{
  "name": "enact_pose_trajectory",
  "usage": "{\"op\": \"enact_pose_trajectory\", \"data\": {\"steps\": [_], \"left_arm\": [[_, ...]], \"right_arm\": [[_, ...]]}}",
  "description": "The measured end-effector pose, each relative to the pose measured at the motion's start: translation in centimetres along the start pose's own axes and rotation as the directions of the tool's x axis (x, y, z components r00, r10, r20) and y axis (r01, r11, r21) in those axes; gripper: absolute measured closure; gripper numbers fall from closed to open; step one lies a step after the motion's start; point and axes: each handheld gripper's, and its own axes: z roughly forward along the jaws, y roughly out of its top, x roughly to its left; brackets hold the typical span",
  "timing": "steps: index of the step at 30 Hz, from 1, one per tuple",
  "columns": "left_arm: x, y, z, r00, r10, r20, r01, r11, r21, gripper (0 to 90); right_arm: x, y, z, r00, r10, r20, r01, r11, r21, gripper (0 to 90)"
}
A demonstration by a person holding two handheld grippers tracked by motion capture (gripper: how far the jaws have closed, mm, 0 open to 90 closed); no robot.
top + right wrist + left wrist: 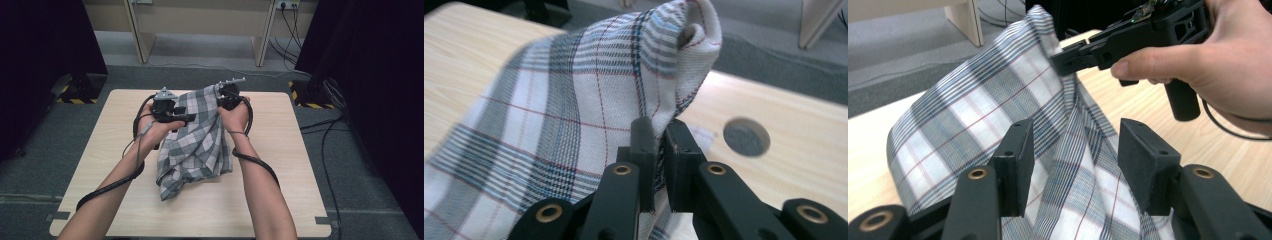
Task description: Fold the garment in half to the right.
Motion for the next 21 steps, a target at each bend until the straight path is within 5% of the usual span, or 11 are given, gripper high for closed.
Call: {"op": "enact_pose_trajectory", "data": {"steps": [10,16,21], "left_arm": [[1.3,-3.0,0.2,0.9995,-0.025,0.019,0.024,0.9986,0.048,47.9],[2.1,-5.0,0.7,0.9983,-0.053,0.024,0.051,0.9937,0.1,45.9],[2.5,-6.4,1.4,0.9958,-0.088,0.025,0.083,0.9839,0.158,42.8]], "right_arm": [[-1.1,-2.9,2.7,0.9985,0.014,0.053,-0.017,0.998,0.054,83.0],[-1.4,-4.2,3.4,0.9971,-0.008,0.076,0.002,0.996,0.088,48.6],[-1.6,-4.5,1.6,0.9972,0.007,0.074,-0.01,0.999,0.043,40.1]]}}
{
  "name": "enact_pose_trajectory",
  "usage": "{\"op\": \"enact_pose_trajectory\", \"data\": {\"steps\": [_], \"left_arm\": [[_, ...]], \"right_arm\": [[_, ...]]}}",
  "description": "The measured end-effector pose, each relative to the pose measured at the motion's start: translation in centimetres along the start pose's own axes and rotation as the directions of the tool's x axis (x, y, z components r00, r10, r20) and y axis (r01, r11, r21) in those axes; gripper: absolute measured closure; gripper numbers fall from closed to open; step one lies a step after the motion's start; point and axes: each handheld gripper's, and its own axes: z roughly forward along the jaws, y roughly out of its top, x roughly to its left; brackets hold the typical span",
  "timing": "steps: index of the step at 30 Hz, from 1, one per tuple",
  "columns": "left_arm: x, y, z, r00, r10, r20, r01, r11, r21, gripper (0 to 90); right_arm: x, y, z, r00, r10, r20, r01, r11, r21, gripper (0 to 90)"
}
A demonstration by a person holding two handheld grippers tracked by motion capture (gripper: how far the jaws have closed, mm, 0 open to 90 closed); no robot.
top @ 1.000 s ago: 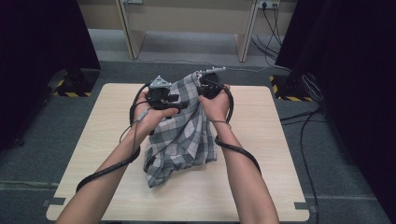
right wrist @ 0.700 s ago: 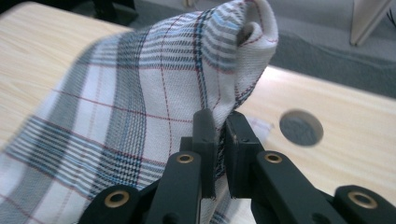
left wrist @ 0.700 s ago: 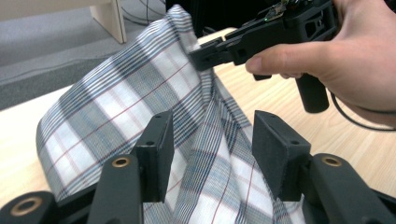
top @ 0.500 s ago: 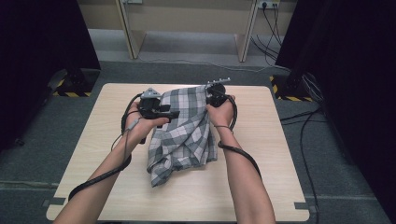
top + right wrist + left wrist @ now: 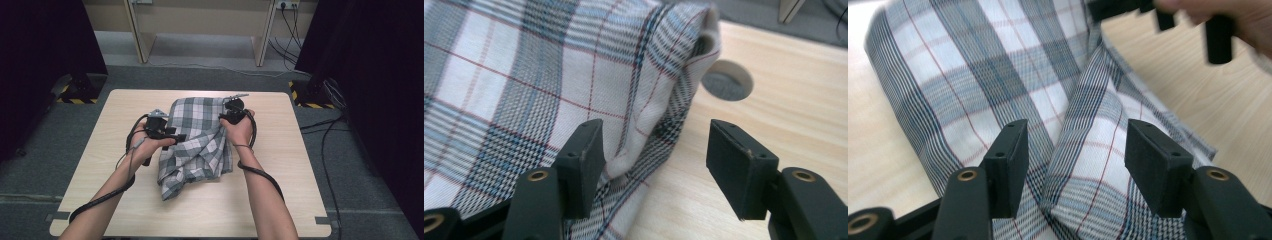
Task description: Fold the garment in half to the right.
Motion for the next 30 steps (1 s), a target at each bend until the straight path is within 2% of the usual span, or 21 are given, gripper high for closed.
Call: {"op": "enact_pose_trajectory", "data": {"steps": [6,9,10,12,13,15,17,19,21,24,27,30], "left_arm": [[0.1,-1.6,1.5,0.9986,-0.052,0.011,0.05,0.9953,0.083,42.7],[0.0,-2.4,2.1,0.9982,-0.055,0.025,0.051,0.9899,0.132,53.2],[-0.1,-2.5,2.2,0.9978,-0.056,0.037,0.05,0.989,0.139,62.2],[-0.4,-2.5,2.3,0.9979,-0.032,0.057,0.024,0.991,0.132,79.4],[-0.6,-2.4,2.2,0.9976,-0.025,0.065,0.017,0.9923,0.122,84.0],[-1.2,-2.0,2.1,0.997,-0.015,0.076,0.008,0.9953,0.097,86.6],[-1.9,-1.3,1.8,0.9957,-0.005,0.093,0.0,0.9986,0.052,86.8],[-3.0,-0.4,1.5,0.9927,0.025,0.118,-0.026,0.9996,0.006,86.8],[-4.6,0.5,1.3,0.9848,0.072,0.158,-0.069,0.9973,-0.023,86.8],[-7.1,1.2,1.3,0.964,0.138,0.227,-0.132,0.9904,-0.039,86.5],[-9.3,1.4,1.8,0.944,0.209,0.255,-0.21,0.9774,-0.026,85.6],[-10.7,1.4,2.6,0.93,0.24,0.278,-0.246,0.9691,-0.013,83.5]], "right_arm": [[0.0,-1.1,-2.7,0.9988,-0.04,-0.03,0.039,0.998,-0.041,38.9],[-0.2,-2.3,-3.6,0.9973,-0.062,-0.038,0.06,0.997,-0.045,38.8],[-0.4,-2.7,-3.9,0.9971,-0.063,-0.043,0.061,0.997,-0.048,38.8],[-0.7,-3.6,-4.4,0.9971,-0.061,-0.047,0.058,0.997,-0.052,38.9],[-0.9,-4.0,-4.6,0.9969,-0.061,-0.05,0.058,0.997,-0.055,38.9],[-1.3,-4.7,-5.2,0.9972,-0.048,-0.057,0.044,0.997,-0.064,38.8],[-1.8,-5.3,-5.8,0.9974,-0.041,-0.06,0.036,0.996,-0.079,38.9],[-2.3,-5.8,-6.5,0.9976,-0.028,-0.063,0.022,0.995,-0.095,38.9],[-2.8,-6.2,-7.1,0.9976,-0.008,-0.069,0.001,0.994,-0.109,39.0],[-3.4,-6.7,-7.9,0.9977,0.01,-0.067,-0.018,0.992,-0.123,39.0],[-3.9,-6.9,-8.4,0.9979,0.015,-0.063,-0.023,0.991,-0.128,39.1],[-4.2,-7.1,-8.8,0.9978,0.023,-0.062,-0.031,0.991,-0.132,39.1]]}}
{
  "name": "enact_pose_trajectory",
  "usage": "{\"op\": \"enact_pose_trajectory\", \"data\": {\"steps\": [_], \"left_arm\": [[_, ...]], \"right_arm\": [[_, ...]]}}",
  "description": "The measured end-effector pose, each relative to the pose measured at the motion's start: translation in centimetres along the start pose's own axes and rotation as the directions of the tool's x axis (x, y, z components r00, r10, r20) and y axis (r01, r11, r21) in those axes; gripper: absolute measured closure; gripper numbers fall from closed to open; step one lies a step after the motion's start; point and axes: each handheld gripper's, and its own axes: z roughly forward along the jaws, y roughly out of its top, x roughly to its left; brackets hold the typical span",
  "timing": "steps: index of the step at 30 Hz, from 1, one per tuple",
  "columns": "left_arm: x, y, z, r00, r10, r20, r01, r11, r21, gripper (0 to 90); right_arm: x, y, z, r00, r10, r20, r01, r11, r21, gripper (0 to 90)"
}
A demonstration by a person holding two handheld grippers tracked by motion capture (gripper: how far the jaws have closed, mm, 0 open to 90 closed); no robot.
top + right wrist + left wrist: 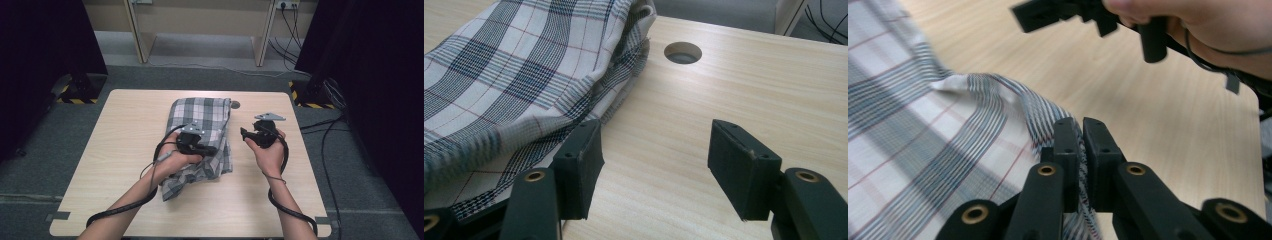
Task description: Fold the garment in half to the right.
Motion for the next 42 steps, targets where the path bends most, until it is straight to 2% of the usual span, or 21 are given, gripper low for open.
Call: {"op": "enact_pose_trajectory", "data": {"steps": [2,4,7,8,11,13,15,17,19,22,30,35,42], "left_arm": [[-0.4,0.2,0.7,0.9997,0.019,0.014,-0.019,0.9998,0.009,80.4],[-0.9,0.4,1.1,0.9978,0.043,0.05,-0.043,0.999,0.007,77.9],[-1.4,0.6,1.1,0.9952,0.079,0.059,-0.079,0.9968,0.006,70.7],[-1.4,0.7,1.0,0.995,0.089,0.046,-0.089,0.996,0.002,67.5],[-1.0,0.9,0.1,0.9925,0.119,-0.03,-0.119,0.9929,-0.009,55.4],[-0.4,0.9,-0.7,0.9899,0.115,-0.082,-0.117,0.9929,-0.02,47.7],[0.3,0.7,-1.6,0.9846,0.117,-0.13,-0.12,0.9926,-0.019,41.8],[1.0,0.5,-2.4,0.9795,0.118,-0.164,-0.122,0.9924,-0.015,38.7],[1.6,0.1,-3.2,0.9769,0.102,-0.188,-0.107,0.9941,-0.019,36.8],[2.7,-0.4,-4.4,0.9685,0.085,-0.234,-0.091,0.9957,-0.017,32.5],[4.7,-2.4,-6.7,0.9461,0.068,-0.317,-0.077,0.9969,-0.015,27.7],[5.7,-3.5,-7.9,0.934,0.037,-0.355,-0.049,0.9985,-0.024,27.7],[6.6,-4.6,-9.3,0.9226,0.011,-0.386,-0.027,0.999,-0.036,27.6]], "right_arm": [[-0.1,-0.1,-0.2,1.0,0.0,0.001,0.0,1.0,-0.005,39.1],[-0.1,-0.1,-0.3,1.0,0.002,-0.002,-0.002,1.0,-0.01,38.9],[-0.1,0.0,-0.6,1.0,-0.002,-0.006,0.002,1.0,-0.016,38.7],[0.0,0.0,-0.6,1.0,-0.003,-0.007,0.003,1.0,-0.017,38.4],[0.1,0.1,-0.8,0.9999,-0.007,-0.015,0.006,1.0,-0.02,37.3],[0.2,0.1,-0.8,0.9997,-0.01,-0.02,0.01,1.0,-0.017,36.0],[0.3,0.1,-0.7,0.9997,-0.015,-0.021,0.015,1.0,-0.014,34.8],[0.3,0.0,-0.7,0.9996,-0.017,-0.022,0.017,1.0,-0.01,33.7],[0.4,-0.1,-0.6,0.9996,-0.016,-0.023,0.016,1.0,-0.006,32.5],[0.4,-0.2,-0.5,0.9996,-0.021,-0.021,0.021,1.0,-0.001,30.3],[0.3,-0.4,-0.4,0.9994,-0.026,-0.023,0.026,1.0,0.006,29.1],[0.4,-0.4,-0.5,0.9994,-0.025,-0.025,0.026,1.0,0.005,28.9],[0.6,-0.5,-0.6,0.9991,-0.033,-0.025,0.033,0.999,0.004,28.8]]}}
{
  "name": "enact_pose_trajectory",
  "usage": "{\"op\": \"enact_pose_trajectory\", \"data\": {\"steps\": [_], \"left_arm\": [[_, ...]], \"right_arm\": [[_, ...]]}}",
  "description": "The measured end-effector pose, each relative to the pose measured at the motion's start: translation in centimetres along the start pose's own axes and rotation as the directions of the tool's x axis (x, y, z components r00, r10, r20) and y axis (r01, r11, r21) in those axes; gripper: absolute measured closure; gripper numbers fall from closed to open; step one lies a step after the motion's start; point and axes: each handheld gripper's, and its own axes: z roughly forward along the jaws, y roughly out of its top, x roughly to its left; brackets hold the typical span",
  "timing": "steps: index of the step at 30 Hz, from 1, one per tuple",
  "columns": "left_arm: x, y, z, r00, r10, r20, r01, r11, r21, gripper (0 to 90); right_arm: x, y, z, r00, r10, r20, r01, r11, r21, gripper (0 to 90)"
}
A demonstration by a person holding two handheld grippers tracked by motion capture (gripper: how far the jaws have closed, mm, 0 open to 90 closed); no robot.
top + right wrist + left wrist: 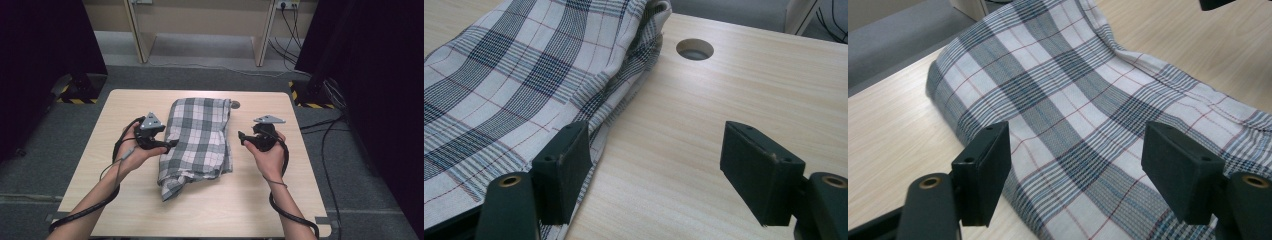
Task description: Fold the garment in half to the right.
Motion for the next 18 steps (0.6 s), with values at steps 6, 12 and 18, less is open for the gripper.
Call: {"op": "enact_pose_trajectory", "data": {"steps": [6,12,18], "left_arm": [[0.9,-1.1,-1.0,0.9997,-0.026,-0.006,0.025,0.9997,-0.006,27.6],[1.9,-2.4,-2.3,0.9978,-0.059,-0.031,0.058,0.998,-0.025,27.3],[2.7,-3.3,-3.4,0.9952,-0.085,-0.048,0.084,0.9957,-0.039,27.3]], "right_arm": [[0.0,-0.1,-0.3,1.0,-0.001,0.002,0.001,1.0,0.0,28.6],[-0.2,-0.3,-0.7,0.9999,-0.003,0.011,0.003,1.0,0.002,28.6],[-0.3,-0.5,-1.1,0.9999,0.0,0.017,0.0,1.0,0.0,28.6]]}}
